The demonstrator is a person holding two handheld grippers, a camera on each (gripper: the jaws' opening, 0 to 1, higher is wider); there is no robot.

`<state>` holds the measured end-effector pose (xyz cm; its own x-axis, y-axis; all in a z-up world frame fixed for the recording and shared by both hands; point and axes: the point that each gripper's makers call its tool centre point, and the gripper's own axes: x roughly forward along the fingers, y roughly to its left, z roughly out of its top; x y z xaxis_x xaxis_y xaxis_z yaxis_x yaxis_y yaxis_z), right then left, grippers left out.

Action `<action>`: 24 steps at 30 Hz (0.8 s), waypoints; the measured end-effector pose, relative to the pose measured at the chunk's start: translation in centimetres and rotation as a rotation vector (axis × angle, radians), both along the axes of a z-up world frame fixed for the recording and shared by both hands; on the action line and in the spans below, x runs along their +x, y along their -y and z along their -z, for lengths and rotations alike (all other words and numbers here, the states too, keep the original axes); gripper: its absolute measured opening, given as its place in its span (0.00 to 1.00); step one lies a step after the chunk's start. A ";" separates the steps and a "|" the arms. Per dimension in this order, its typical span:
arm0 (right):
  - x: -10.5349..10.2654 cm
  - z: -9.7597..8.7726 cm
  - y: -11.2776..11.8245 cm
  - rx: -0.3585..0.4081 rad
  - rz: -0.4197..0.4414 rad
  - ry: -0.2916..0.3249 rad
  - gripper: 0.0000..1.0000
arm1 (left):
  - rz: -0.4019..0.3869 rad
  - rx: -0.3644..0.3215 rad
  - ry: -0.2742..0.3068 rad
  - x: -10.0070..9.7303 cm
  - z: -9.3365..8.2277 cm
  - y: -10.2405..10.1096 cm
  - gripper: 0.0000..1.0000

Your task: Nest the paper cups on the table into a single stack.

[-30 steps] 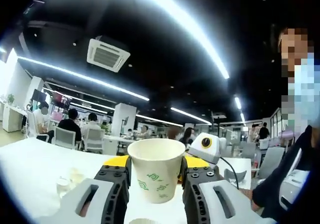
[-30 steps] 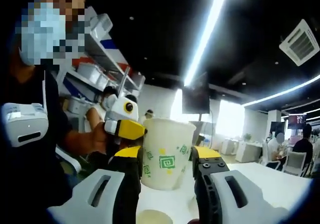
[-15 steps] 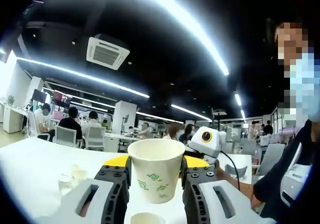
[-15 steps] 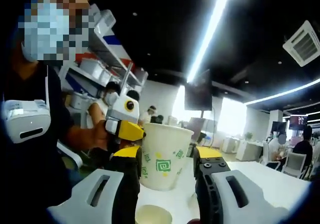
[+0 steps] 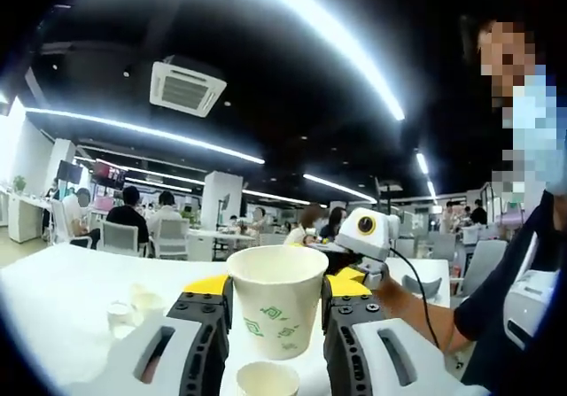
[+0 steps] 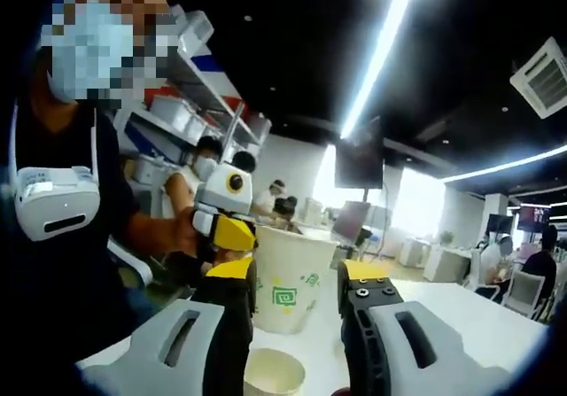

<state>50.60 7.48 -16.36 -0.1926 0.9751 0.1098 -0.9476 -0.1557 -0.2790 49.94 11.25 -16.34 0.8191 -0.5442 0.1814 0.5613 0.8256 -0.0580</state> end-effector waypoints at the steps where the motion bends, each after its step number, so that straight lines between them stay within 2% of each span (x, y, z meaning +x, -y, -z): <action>1: 0.0 0.1 0.1 -0.001 -0.007 -0.006 0.37 | 0.001 0.008 -0.001 0.0 0.2 0.1 0.42; 9: 0.1 1.1 0.5 -0.024 -0.046 -0.034 0.34 | 0.001 0.040 -0.011 0.0 1.4 0.6 0.42; 24: 0.2 3.5 0.5 -0.097 -0.064 -0.034 0.30 | -0.007 0.064 -0.048 0.6 3.5 0.7 0.42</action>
<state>50.79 7.00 -19.83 -0.2528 0.9672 0.0229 -0.9435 -0.2412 -0.2273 50.54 10.59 -19.88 0.8297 -0.5478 0.1068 0.5536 0.8322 -0.0320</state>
